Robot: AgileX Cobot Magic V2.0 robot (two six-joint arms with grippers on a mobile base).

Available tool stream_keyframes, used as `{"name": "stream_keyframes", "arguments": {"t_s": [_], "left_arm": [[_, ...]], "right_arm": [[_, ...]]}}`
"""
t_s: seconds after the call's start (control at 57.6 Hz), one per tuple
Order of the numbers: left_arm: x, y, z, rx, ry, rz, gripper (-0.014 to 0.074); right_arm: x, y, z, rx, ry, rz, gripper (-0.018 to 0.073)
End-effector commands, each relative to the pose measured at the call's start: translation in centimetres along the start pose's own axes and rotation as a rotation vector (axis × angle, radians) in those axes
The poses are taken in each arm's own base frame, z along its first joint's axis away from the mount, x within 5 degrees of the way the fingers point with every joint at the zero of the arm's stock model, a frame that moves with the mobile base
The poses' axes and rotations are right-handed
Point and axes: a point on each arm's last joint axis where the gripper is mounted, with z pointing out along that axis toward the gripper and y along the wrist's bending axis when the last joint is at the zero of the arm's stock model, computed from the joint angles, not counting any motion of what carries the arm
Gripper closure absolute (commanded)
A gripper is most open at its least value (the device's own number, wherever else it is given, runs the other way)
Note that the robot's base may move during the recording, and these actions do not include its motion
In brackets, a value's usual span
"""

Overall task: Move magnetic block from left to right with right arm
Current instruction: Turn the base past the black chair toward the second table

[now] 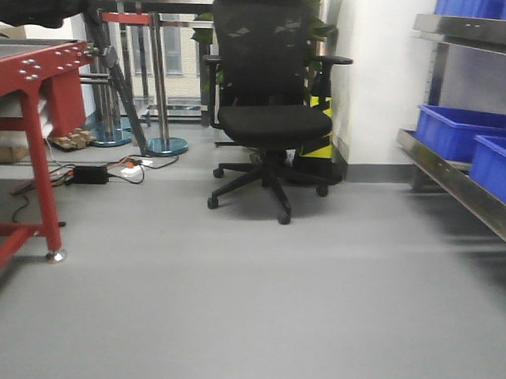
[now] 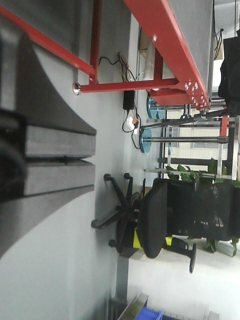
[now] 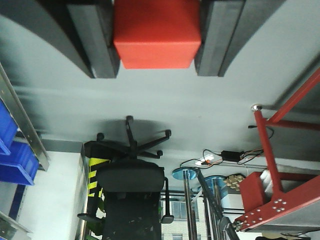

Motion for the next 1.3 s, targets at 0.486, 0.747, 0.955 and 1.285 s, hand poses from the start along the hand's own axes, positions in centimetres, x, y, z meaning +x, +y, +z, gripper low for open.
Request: {"name": "stream_keyframes", "arguments": {"t_s": [0.486,0.747,0.955,1.285], "left_arm": [[-0.54,0.06,-0.09,-0.006,-0.085,-0.01,0.0722],[-0.53,0.06,-0.07,-0.006,-0.084,-0.01,0.0722],[-0.53,0.06,-0.07,-0.006,-0.084,-0.01,0.0722],[-0.53,0.06,-0.07,-0.006,-0.084,-0.01,0.0722]], "right_arm": [[-1.56,0.12,-0.27,-0.008,-0.101,-0.025,0.0376],[-1.56,0.12,-0.27,-0.008,-0.101,-0.025,0.0376],[-1.55,0.12,-0.27,-0.007,-0.1,-0.025,0.0376],[-1.55,0.12,-0.27,-0.008,-0.101,-0.025,0.0376]]}}
